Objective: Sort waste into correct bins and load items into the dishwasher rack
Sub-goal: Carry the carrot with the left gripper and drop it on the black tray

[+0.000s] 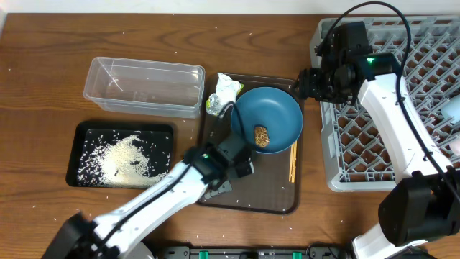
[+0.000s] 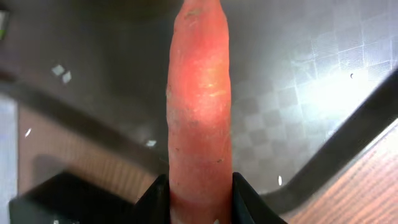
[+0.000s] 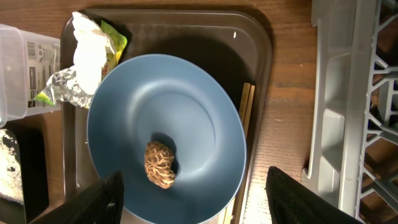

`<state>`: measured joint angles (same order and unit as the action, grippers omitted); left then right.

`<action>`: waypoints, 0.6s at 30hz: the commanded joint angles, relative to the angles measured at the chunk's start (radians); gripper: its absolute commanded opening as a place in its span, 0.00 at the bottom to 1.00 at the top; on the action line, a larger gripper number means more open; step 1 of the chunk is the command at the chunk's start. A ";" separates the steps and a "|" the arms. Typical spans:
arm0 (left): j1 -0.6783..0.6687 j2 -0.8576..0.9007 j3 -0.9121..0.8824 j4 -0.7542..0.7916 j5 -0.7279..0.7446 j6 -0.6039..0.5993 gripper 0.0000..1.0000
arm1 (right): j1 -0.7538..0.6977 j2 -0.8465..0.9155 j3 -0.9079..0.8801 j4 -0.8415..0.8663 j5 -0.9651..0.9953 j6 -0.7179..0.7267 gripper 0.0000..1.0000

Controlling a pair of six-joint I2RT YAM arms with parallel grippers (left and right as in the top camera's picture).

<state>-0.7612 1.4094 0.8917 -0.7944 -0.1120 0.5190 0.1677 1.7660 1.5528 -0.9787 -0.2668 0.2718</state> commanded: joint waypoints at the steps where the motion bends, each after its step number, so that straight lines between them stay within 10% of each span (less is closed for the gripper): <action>1: 0.073 -0.069 0.026 -0.017 -0.013 -0.087 0.23 | -0.001 -0.026 0.005 -0.002 -0.016 0.012 0.66; 18: 0.618 -0.131 0.002 0.047 0.093 -0.220 0.23 | -0.001 -0.026 0.005 -0.003 -0.023 0.012 0.68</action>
<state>-0.1722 1.2690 0.8932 -0.7448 -0.0437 0.3336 0.1677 1.7660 1.5528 -0.9794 -0.2787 0.2718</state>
